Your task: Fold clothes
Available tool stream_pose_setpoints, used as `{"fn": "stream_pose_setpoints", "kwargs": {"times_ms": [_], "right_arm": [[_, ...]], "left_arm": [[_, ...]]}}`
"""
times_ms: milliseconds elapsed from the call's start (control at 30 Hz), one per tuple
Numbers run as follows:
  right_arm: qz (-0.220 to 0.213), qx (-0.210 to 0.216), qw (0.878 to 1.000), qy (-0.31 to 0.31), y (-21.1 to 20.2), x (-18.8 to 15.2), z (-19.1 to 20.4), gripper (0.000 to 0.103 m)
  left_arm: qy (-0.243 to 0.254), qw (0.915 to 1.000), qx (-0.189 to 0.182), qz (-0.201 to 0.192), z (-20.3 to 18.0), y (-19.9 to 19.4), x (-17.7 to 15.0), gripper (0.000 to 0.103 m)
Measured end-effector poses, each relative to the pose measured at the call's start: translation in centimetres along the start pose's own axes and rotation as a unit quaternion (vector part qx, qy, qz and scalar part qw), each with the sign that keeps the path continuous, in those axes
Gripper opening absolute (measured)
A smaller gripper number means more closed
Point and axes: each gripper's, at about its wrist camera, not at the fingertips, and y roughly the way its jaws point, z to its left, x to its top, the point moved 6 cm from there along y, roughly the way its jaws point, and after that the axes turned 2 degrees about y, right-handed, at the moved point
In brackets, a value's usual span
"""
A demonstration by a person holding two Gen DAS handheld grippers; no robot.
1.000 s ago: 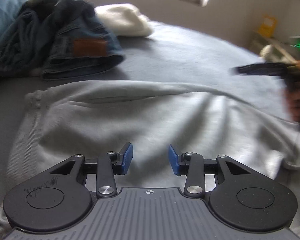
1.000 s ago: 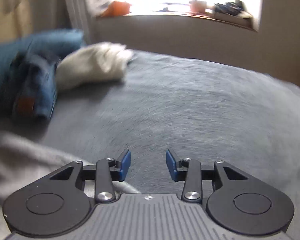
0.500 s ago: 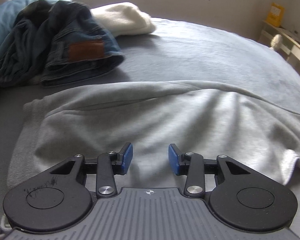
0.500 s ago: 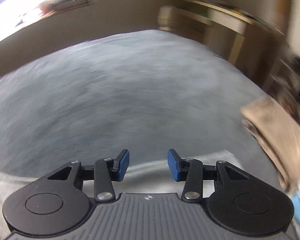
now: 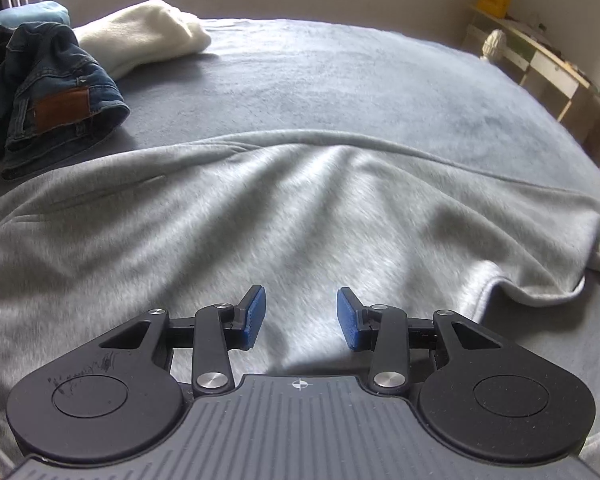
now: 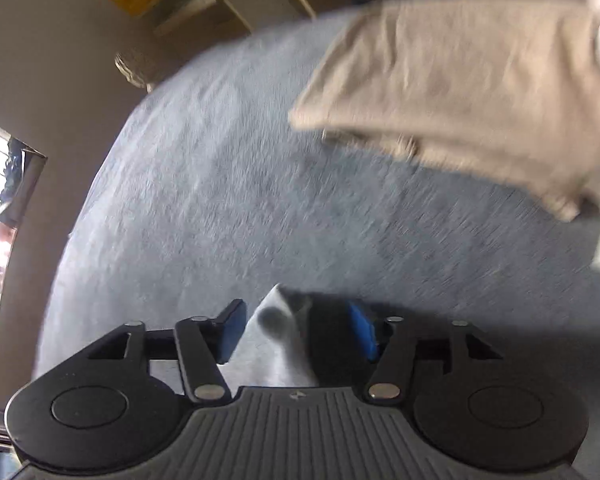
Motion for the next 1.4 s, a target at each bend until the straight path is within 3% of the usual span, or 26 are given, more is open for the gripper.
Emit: {"fn": "stream_pose_setpoints", "kwargs": {"times_ms": [133, 200, 267, 300, 367, 433, 533, 633, 700, 833, 967, 1033, 1100, 1200, 1400], "right_arm": [[0.010, -0.004, 0.999, -0.036, 1.6, 0.4, 1.7, 0.057], [0.031, -0.012, 0.996, -0.081, 2.3, -0.1, 3.0, 0.023], [0.023, -0.016, 0.989, -0.144, 2.2, -0.8, 4.6, 0.011], [-0.002, 0.000, 0.986, -0.166, 1.6, -0.7, 5.7, 0.010], [-0.056, 0.047, 0.981, -0.178, -0.1, -0.1, 7.4, 0.010], [-0.093, 0.062, 0.978, -0.174, -0.8, 0.9, 8.1, 0.010], [-0.087, 0.041, 0.981, -0.166, 1.0, 1.5, 7.9, 0.011], [-0.057, -0.007, 0.988, -0.141, 3.2, 1.4, 6.5, 0.021], [-0.060, -0.020, 0.991, -0.119, 2.8, 1.3, 5.3, 0.028], [-0.088, 0.012, 0.993, -0.071, -2.4, 1.1, 3.1, 0.042], [-0.052, 0.035, 0.998, -0.027, -8.2, -1.4, 0.4, 0.046], [-0.026, 0.037, 0.999, 0.029, -10.2, -3.3, -1.9, 0.050], [0.005, 0.053, 0.991, 0.124, -11.1, -5.3, -5.1, 0.051], [0.051, 0.068, 0.964, 0.253, -9.9, -8.3, -9.0, 0.051], [0.096, 0.119, 0.930, 0.336, -4.9, -10.6, -10.0, 0.051]], "left_arm": [[-0.001, 0.9999, 0.009, 0.006, -0.2, 0.3, -0.1, 0.039], [-0.001, 0.9999, 0.014, 0.008, -0.3, 0.5, -0.1, 0.039], [-0.001, 0.9998, 0.020, 0.008, -0.3, 0.9, -0.1, 0.039], [-0.001, 0.9997, 0.023, 0.007, -0.3, 1.1, -0.1, 0.039], [-0.002, 0.9995, 0.030, 0.005, -0.2, 1.4, 0.0, 0.039], [-0.004, 0.9994, 0.035, 0.004, -0.1, 1.7, 0.1, 0.039], [0.000, 0.9991, 0.041, 0.005, -0.2, 2.1, 0.0, 0.039], [0.010, 0.9988, 0.047, 0.005, -0.4, 2.2, -0.1, 0.039], [0.013, 0.9988, 0.047, 0.005, -0.5, 2.1, 0.0, 0.039], [0.019, 0.9988, 0.046, 0.003, -0.2, 2.0, 0.0, 0.039], [0.011, 0.9989, 0.045, 0.001, 0.1, 2.1, -0.2, 0.039], [0.003, 0.9990, 0.045, 0.002, 0.2, 2.2, -0.2, 0.039], [0.000, 0.9989, 0.048, 0.003, 0.2, 2.3, -0.2, 0.040], [0.008, 0.9986, 0.052, 0.006, -0.1, 2.4, -0.3, 0.040], [0.001, 0.9988, 0.047, 0.016, 0.2, 2.8, -0.3, 0.040]]}}
